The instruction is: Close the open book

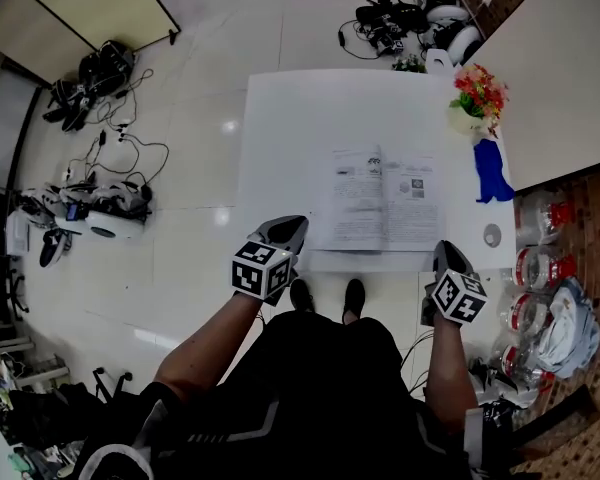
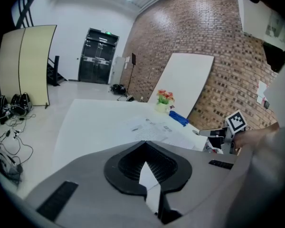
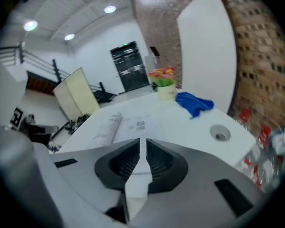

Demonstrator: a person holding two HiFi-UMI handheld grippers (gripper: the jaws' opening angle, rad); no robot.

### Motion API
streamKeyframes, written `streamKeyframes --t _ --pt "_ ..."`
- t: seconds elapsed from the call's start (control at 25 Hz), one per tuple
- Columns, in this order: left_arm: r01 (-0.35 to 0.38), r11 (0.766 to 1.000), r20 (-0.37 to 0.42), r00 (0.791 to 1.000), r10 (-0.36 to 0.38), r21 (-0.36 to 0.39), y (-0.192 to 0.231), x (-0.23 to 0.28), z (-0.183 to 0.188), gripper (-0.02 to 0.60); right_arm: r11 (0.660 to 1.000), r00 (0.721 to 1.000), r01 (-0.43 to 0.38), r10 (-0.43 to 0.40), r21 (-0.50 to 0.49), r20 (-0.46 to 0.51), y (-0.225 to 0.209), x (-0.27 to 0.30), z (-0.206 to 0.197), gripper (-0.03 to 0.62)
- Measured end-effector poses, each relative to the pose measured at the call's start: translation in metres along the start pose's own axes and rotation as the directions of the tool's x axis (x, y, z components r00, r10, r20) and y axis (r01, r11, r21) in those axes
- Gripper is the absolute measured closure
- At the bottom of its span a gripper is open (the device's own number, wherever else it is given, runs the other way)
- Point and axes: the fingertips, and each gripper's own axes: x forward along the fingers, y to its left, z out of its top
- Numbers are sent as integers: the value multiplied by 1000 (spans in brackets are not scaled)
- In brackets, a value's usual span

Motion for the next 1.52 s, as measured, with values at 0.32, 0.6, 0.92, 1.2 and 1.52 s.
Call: streamKeyframes --t 0.32,0.6,0.92,1.2,1.52 --pt "-40 998 44 998 42 -48 22 -26 -8 580 622 936 -348 270 -702 -225 186 16 -2 507" --pt "-92 990 56 994 98 -103 44 -50 -29 580 -2 865 -483 151 -875 -478 254 45 -92 457" --pt "-124 981 52 990 133 -146 58 -66 -49 580 -241 867 -479 17 -844 -498 252 65 -127 457" --pt "-111 984 55 991 120 -139 60 -68 -48 580 -242 896 -426 20 -872 -443 256 74 -126 458" --pt "-82 987 44 995 88 -135 54 -62 -48 580 -247 918 -382 13 -891 -397 255 77 -130 459"
